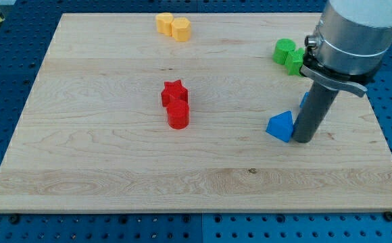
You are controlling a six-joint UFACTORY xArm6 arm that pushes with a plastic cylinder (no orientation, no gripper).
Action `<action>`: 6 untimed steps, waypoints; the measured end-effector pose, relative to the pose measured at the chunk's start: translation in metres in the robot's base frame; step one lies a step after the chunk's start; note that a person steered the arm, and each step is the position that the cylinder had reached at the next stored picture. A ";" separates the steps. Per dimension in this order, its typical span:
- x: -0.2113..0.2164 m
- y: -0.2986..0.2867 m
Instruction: Push the blue triangle towards bottom center
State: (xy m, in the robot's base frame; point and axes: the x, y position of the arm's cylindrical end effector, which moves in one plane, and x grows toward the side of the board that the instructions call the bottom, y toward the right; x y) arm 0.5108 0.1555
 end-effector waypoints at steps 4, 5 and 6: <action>-0.039 -0.031; -0.035 -0.087; 0.001 -0.152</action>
